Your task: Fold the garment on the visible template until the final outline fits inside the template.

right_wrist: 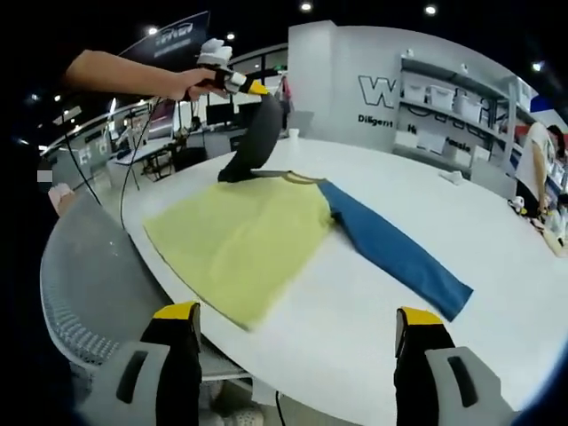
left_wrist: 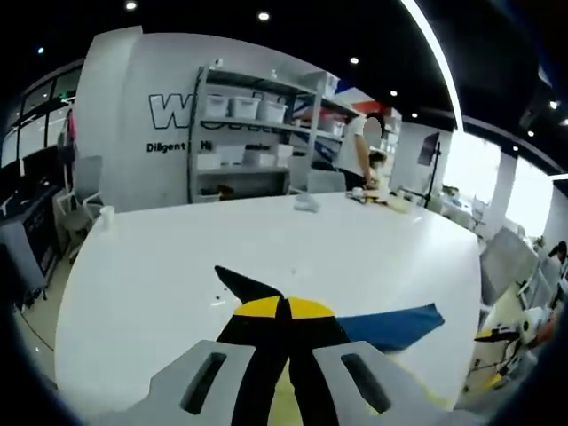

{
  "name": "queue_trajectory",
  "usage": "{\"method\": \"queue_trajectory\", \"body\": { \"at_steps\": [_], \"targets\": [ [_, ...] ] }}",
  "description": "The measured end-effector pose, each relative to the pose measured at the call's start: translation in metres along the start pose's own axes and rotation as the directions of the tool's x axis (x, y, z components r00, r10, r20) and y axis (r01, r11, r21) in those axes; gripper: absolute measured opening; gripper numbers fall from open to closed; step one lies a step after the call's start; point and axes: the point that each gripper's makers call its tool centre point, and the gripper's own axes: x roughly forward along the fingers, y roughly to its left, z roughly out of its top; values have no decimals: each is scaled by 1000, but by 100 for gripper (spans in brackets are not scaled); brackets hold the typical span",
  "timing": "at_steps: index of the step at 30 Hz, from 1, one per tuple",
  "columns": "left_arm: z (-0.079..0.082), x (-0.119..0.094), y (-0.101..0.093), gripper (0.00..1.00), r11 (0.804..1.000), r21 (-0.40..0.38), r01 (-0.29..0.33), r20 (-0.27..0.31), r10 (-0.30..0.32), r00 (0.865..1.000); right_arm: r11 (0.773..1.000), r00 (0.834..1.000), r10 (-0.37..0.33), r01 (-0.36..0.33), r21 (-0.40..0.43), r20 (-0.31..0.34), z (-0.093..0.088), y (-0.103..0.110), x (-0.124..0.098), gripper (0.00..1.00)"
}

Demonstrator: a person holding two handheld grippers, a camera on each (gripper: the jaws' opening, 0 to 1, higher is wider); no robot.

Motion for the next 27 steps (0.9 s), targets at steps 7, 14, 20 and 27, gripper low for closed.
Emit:
{"method": "queue_trajectory", "body": {
  "at_steps": [7,14,20,27],
  "targets": [
    [-15,18,-12,0,1000,3,13,-29,-13,1000,1000,1000,-18,18,11,-6,-4,-4,-9,89],
    [-24,31,-23,0,1000,3,25,-47,-24,999,999,1000,-30,30,23,-9,-7,-9,-13,89],
    [-37,45,-32,0,999,9,34,-70,-33,997,999,999,-33,33,26,0,-1,-11,-12,90],
    [-56,62,-43,0,999,-5,48,-107,-48,993,999,999,-34,33,24,27,15,-14,-12,90]
  ]
}}
